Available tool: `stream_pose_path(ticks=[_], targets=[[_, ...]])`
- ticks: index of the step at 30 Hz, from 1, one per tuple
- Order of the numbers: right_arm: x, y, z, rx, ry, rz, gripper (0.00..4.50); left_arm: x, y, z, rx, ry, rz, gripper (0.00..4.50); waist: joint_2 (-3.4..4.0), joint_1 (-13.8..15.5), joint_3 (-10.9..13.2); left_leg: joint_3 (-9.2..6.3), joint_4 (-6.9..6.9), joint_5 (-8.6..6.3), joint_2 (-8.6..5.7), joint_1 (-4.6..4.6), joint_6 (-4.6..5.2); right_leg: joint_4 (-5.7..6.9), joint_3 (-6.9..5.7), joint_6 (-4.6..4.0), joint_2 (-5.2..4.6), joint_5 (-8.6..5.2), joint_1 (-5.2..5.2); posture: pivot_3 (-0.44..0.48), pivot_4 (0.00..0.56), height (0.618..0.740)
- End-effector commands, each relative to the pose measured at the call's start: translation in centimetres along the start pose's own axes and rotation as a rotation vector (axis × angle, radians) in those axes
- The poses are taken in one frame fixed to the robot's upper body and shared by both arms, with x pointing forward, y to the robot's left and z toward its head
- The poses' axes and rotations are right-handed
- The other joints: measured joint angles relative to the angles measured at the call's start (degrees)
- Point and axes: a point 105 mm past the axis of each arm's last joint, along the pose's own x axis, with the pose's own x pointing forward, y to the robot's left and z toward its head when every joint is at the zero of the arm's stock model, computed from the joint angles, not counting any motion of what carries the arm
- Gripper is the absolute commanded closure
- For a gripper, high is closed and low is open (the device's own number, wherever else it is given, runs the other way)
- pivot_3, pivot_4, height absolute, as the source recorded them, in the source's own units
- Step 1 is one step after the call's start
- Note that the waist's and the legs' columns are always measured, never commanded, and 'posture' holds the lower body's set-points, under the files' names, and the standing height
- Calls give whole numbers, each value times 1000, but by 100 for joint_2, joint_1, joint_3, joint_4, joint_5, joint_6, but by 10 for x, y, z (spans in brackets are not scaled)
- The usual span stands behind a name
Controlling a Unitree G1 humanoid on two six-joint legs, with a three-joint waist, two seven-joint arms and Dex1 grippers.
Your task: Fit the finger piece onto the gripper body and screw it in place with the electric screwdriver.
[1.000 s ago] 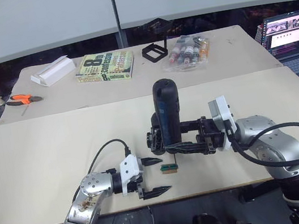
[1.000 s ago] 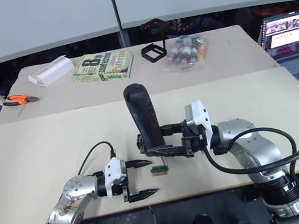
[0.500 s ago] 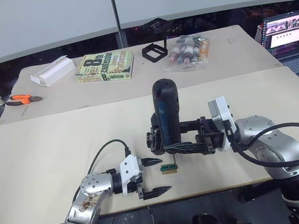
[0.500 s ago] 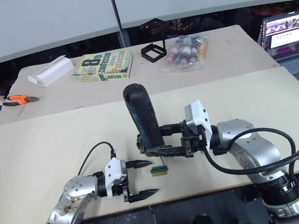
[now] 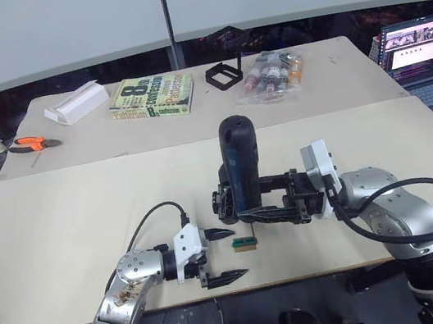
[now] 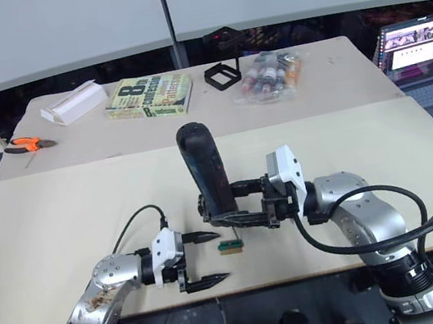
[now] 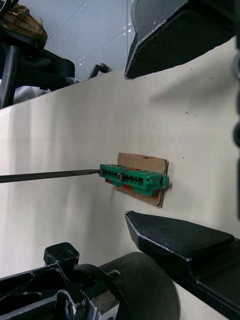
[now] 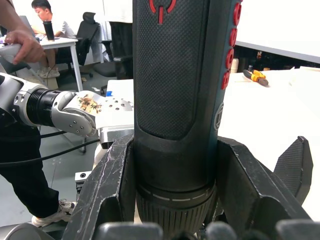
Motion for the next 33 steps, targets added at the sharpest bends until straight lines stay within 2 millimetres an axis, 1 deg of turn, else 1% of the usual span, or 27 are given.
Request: stream_pose_path(ticks=[1,5,10,19,26,33], targets=[[4,6,9,-24,-23,36,2637,1,0,7,23,-19,-4,0,0,0,0,0,0,0,0,0,0,0,0,0,0,0,0,0,150,740],[3,6,19,-46,-55,38,2637,0,0,7,24,-18,0,0,0,1,0,0,0,0,0,-1,0,0,0,0,0,0,-1,0,150,740],[1,7,24,-61,-69,48,2637,-1,1,7,24,-16,2,0,0,1,0,0,0,0,-1,-6,0,0,0,0,0,0,-4,0,150,740],[-2,7,24,-63,-64,45,2637,-1,2,8,24,-19,4,0,0,1,0,0,0,0,-1,-6,0,-1,0,0,0,0,-4,0,150,740],[-4,4,31,-80,-91,38,2637,-1,1,9,22,-18,5,0,0,1,0,0,0,0,-1,-6,0,-1,0,0,0,0,-3,0,150,740],[-5,0,27,-84,-78,20,2637,1,1,10,23,-21,2,0,0,1,0,0,0,0,-1,-6,0,-1,0,0,-1,0,-4,0,150,740]])
